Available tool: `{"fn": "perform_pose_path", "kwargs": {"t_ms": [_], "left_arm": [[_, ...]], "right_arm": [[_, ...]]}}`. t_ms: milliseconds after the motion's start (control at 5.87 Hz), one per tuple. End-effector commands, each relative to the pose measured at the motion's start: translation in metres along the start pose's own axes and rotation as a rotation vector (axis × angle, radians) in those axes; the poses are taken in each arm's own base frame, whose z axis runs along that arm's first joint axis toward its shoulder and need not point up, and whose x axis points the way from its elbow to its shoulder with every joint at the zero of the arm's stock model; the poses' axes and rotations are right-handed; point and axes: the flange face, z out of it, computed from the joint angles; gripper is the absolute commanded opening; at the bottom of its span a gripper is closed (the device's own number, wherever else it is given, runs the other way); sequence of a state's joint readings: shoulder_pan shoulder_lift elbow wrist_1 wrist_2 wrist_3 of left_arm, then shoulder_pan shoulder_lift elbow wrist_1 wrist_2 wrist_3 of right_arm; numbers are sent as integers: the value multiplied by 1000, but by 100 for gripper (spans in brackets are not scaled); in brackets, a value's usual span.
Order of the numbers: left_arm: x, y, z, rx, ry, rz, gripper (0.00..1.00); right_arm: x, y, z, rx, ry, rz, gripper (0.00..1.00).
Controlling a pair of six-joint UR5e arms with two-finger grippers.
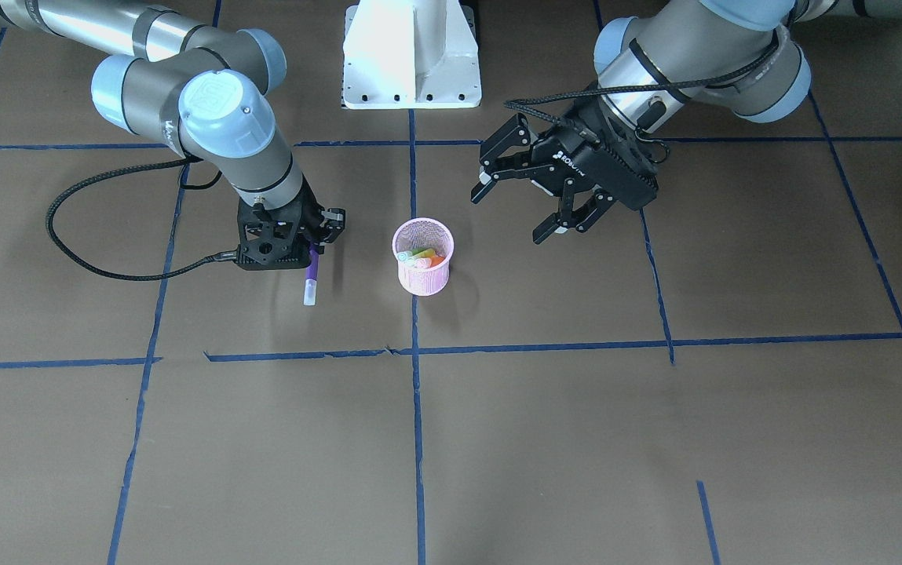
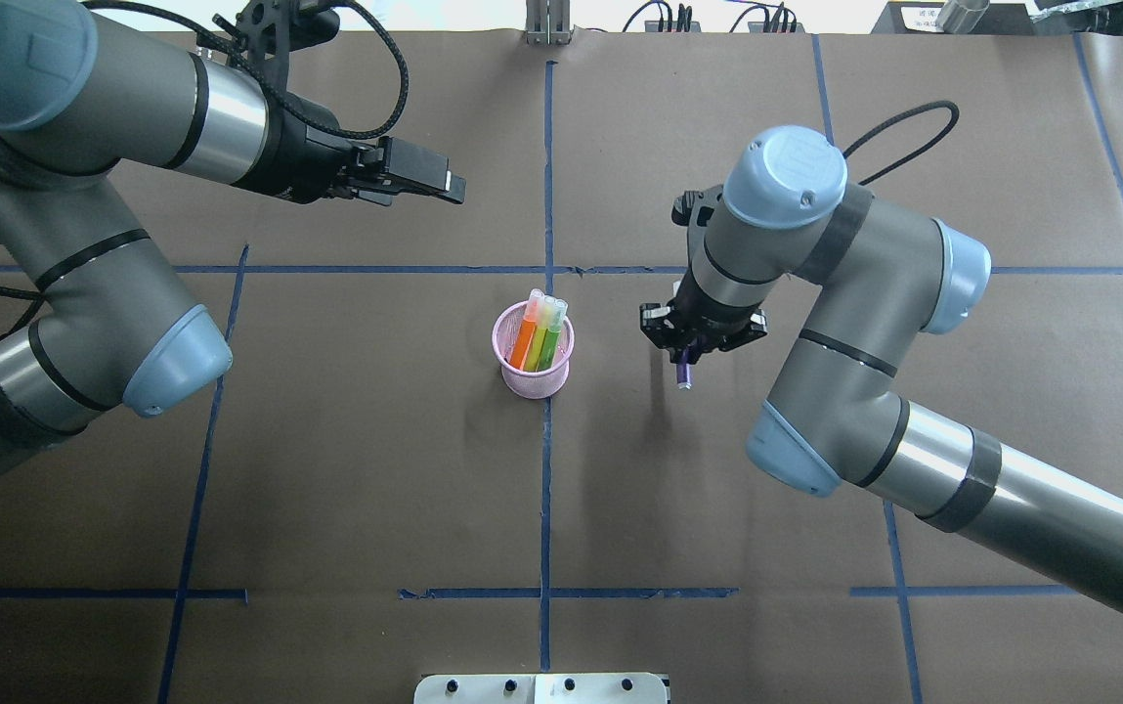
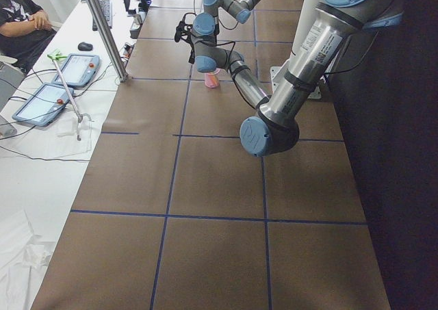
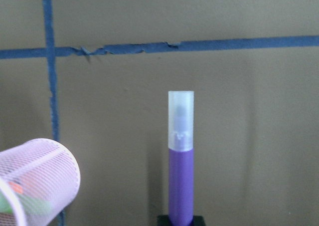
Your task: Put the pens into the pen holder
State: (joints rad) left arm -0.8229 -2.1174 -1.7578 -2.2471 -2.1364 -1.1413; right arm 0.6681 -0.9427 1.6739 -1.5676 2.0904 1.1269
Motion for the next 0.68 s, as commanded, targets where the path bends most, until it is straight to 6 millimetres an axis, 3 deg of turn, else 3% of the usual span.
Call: {"fn": "perform_pose_path", "kwargs": {"t_ms": [0,170,341,511], "left_arm": [[-34,8,-4,-48,-50,-45,100],[-56,14,-2,-74,-102,-82,100],[-89,11,-15,-91,-149,-129,100],[-127,-1,-43,-109,-193,-200,100]], "right_arm": [[-35,-16,-53,90,-55,-20,2],[-53,-20,-74,128,-82,-35,0],[-67,-22,-88,175,-89,-45,0],[-75,-24,-95,207,-90,-49,0]]}}
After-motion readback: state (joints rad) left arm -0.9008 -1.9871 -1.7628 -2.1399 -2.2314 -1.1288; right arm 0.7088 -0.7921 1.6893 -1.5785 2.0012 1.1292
